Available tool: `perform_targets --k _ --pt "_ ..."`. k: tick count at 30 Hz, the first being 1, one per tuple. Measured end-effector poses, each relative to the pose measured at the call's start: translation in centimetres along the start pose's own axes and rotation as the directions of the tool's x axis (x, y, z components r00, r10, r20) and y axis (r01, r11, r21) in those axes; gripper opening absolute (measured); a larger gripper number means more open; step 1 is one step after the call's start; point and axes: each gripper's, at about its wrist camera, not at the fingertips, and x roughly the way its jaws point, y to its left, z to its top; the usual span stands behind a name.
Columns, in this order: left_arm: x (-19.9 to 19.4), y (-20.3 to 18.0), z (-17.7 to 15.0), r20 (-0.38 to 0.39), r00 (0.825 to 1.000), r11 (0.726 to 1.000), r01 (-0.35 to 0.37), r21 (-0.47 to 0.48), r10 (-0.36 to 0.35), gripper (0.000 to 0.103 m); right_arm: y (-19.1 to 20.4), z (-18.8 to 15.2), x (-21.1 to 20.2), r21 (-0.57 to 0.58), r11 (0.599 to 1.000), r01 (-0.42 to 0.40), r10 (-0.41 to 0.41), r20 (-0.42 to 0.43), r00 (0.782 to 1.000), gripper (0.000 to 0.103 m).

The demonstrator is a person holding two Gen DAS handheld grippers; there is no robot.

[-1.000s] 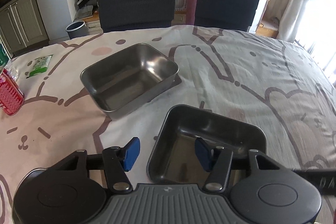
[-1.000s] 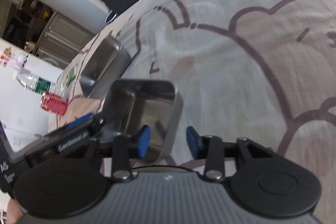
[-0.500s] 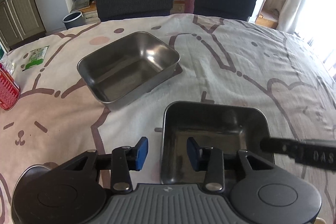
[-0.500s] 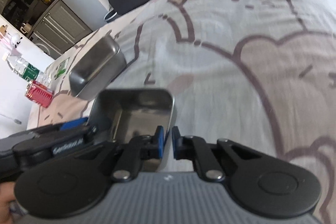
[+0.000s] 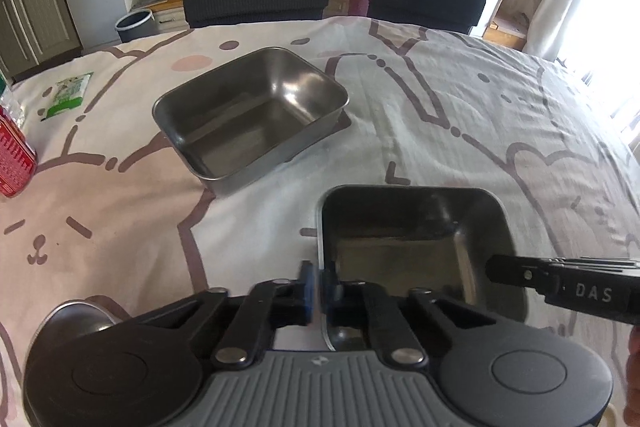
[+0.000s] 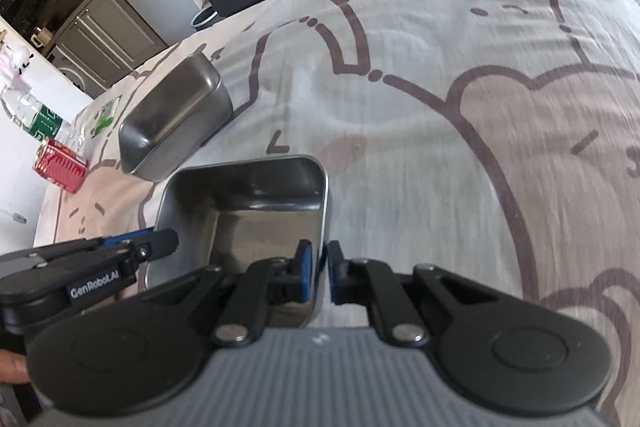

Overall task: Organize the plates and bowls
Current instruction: 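Close both grippers on the steel tray's rim, then lift the steel tray with both grippers and carry it across the table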

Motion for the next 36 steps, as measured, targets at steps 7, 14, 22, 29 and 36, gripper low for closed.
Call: perform_targets --k 7,14,22,29,36 --pt "-1.8 -0.6 0.3 0.062 0.998 1.0 0.001 -0.021 0.0 0.002 0.4 0.2 -0.7 -0.052 0.999 -0.004 0.006 0.052 0.999 0.008" --pt "-5.0 -2.5 0.1 0.131 0.991 0.999 0.033 0.004 -0.033 0.004 -0.9 0.5 -3.1 -0.056 0.998 -0.035 0.041 0.103 0.994 0.008" --pt "-8.4 -5.9 -1.3 0.187 0.977 0.995 0.098 0.037 -0.103 0.004 -3.4 -0.3 -8.5 -0.096 0.993 -0.062 0.078 0.167 0.983 0.008" --pt "-10.1 -9.8 -2.7 0.203 0.963 0.983 0.168 0.074 -0.18 0.006 -6.6 -2.1 -12.5 -0.094 0.994 -0.048 0.068 0.218 0.974 0.008" --pt "-10.2 -14.1 -3.8 0.187 0.956 0.969 0.204 0.136 -0.228 0.007 -10.1 -3.4 -15.2 -0.052 0.999 -0.005 0.017 0.24 0.971 0.008"
